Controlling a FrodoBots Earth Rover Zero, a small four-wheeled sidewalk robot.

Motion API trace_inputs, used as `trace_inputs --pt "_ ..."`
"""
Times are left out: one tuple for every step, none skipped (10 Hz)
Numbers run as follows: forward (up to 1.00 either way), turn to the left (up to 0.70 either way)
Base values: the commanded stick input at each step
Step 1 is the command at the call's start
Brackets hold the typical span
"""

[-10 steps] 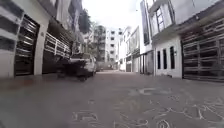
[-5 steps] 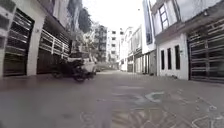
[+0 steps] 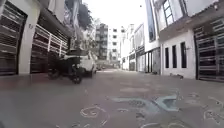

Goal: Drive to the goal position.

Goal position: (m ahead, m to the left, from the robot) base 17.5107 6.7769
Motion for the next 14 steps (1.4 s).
trace_inputs --pt "1.0 0.06" --pt "1.0 0.06" --pt "1.0 -0.12" --pt "1.0 -0.34" --pt "1.0 -0.34" --pt "1.0 -0.34" --pt "1.0 -0.34" --pt "1.0 -0.34" --pt "1.0 -0.34" --pt "1.0 -0.34" --pt "1.0 -0.34" --pt "1.0 -0.34" --pt "1.0 -0.34" --pt "1.0 -0.34"
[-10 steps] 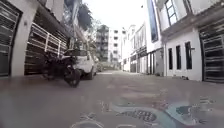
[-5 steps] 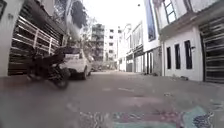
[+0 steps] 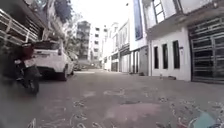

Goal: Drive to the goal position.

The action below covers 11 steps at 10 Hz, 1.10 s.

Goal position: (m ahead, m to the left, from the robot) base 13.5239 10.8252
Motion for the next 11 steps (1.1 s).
trace_inputs --pt "1.0 -0.34" --pt "1.0 -0.34" --pt "1.0 -0.34" --pt "1.0 -0.34" --pt "1.0 -0.34" --pt "1.0 -0.34" --pt "1.0 -0.34" --pt "1.0 -0.34" --pt "1.0 -0.34" --pt "1.0 -0.34" --pt "1.0 -0.34"
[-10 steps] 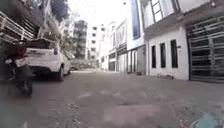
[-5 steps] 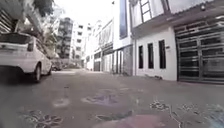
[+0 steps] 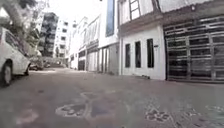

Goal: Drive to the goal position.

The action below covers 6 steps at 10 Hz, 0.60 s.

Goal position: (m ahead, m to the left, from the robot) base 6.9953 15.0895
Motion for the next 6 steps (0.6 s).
trace_inputs --pt "1.0 -0.34" --pt "1.0 -0.34" --pt "1.0 -0.34" --pt "1.0 -0.34" --pt "1.0 -0.34" --pt "1.0 -0.21"
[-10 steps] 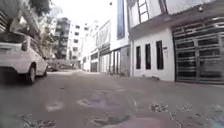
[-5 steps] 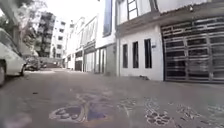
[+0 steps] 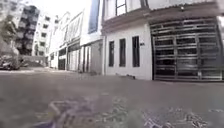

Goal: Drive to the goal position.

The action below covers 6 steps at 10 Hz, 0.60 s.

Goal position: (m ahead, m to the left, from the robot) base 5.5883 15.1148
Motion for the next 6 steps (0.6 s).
trace_inputs --pt "1.0 0.3" --pt "1.0 0.46" --pt "1.0 0.46" --pt "1.0 0.46" --pt "1.0 0.46" --pt "1.0 0.46"
